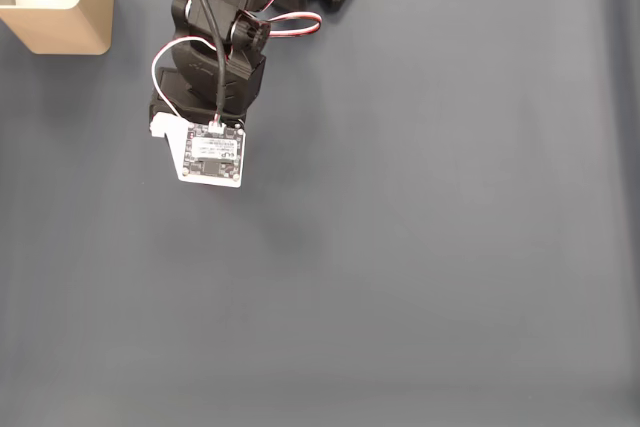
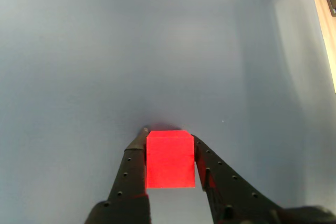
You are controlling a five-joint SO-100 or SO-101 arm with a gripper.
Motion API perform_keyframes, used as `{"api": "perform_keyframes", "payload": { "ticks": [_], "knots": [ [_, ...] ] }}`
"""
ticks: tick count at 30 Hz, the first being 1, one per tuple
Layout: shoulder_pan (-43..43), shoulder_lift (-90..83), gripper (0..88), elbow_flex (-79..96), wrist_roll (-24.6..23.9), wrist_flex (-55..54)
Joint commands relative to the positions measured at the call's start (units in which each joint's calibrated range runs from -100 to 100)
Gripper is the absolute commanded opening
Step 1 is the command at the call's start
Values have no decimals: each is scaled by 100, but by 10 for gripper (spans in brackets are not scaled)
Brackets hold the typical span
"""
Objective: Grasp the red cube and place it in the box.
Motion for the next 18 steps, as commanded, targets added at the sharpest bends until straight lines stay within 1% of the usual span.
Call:
{"api": "perform_keyframes", "payload": {
  "ticks": [1,5,9,13,18],
  "knots": [
    [88,-165,67,-99,-24,156],
    [88,-356,54,-272,-98,599],
    [88,-598,53,-619,-225,1418],
    [131,-746,53,-765,-303,1722],
    [223,-988,51,-1093,-381,2402]
  ]
}}
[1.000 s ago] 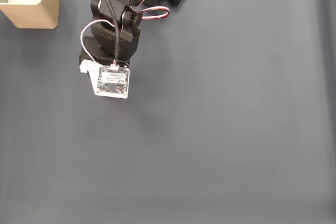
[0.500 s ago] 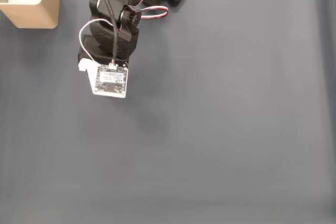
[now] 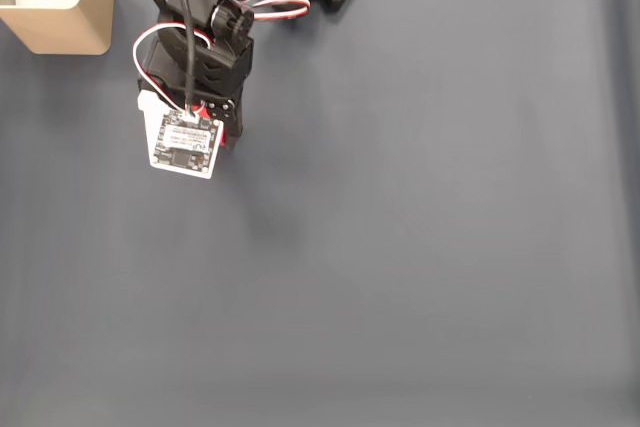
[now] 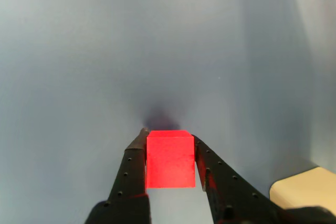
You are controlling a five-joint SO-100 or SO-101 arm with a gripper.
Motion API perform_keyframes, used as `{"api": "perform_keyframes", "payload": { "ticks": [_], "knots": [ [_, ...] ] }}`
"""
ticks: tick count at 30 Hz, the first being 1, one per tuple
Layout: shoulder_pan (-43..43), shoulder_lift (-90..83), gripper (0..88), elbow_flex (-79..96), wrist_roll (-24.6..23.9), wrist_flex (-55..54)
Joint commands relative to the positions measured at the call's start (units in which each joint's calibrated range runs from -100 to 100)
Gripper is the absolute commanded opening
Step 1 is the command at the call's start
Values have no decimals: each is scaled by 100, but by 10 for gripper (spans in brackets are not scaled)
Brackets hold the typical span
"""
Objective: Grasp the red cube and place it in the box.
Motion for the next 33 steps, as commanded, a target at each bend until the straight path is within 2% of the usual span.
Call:
{"api": "perform_keyframes", "payload": {
  "ticks": [1,16,33],
  "knots": [
    [134,-354,50,-415,-59,400],
    [240,-840,48,-2240,-703,2523],
    [1114,-1359,45,-2514,-840,2654]
  ]
}}
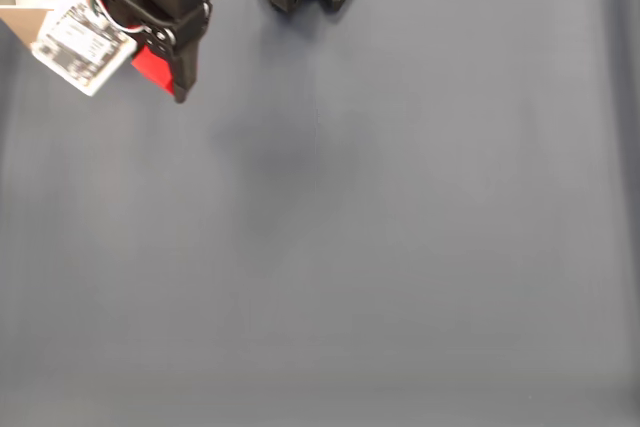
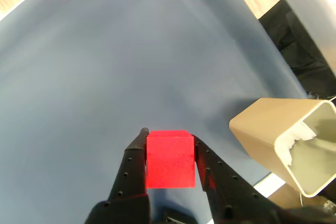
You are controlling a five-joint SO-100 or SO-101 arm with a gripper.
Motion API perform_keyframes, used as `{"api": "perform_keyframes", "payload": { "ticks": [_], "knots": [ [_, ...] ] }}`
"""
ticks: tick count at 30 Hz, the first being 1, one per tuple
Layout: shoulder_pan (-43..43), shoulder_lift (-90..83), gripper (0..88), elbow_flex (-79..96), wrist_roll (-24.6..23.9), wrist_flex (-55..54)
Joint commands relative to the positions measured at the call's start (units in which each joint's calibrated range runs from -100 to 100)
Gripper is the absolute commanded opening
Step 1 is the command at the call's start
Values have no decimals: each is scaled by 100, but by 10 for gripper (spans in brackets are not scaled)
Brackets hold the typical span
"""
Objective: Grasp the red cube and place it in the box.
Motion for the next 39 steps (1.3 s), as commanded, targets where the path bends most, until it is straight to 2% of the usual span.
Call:
{"api": "perform_keyframes", "payload": {
  "ticks": [1,39],
  "knots": [
    [221,-187,45,-380,-29,45],
    [2245,1321,44,-2196,-493,12]
  ]
}}
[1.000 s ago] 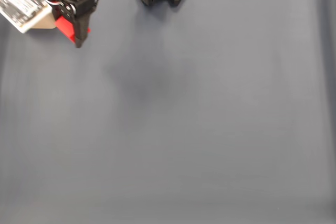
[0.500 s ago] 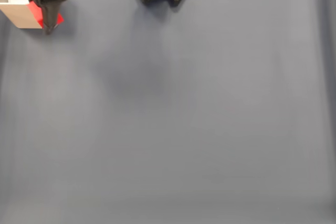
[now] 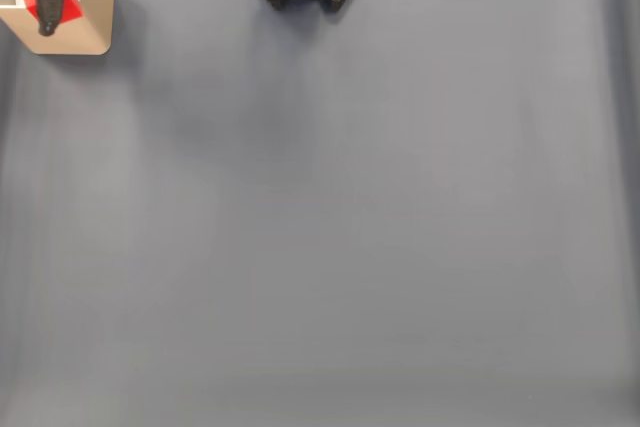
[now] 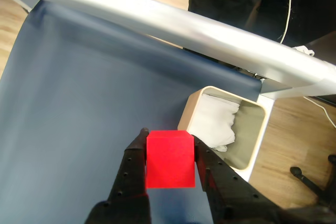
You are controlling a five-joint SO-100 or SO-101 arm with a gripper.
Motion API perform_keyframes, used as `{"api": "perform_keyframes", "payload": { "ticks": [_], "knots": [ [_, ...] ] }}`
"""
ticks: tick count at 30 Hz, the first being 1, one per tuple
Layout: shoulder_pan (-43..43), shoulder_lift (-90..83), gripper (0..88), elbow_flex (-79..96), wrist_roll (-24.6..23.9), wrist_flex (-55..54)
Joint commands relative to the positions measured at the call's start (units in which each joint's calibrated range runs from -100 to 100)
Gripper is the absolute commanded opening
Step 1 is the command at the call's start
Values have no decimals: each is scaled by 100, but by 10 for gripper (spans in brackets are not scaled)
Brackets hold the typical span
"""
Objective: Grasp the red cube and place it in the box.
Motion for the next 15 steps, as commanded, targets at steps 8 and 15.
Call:
{"api": "perform_keyframes", "payload": {
  "ticks": [8,15],
  "knots": [
    [437,217,43,-406,-137,-37],
    [700,347,43,-498,-205,-144]
  ]
}}
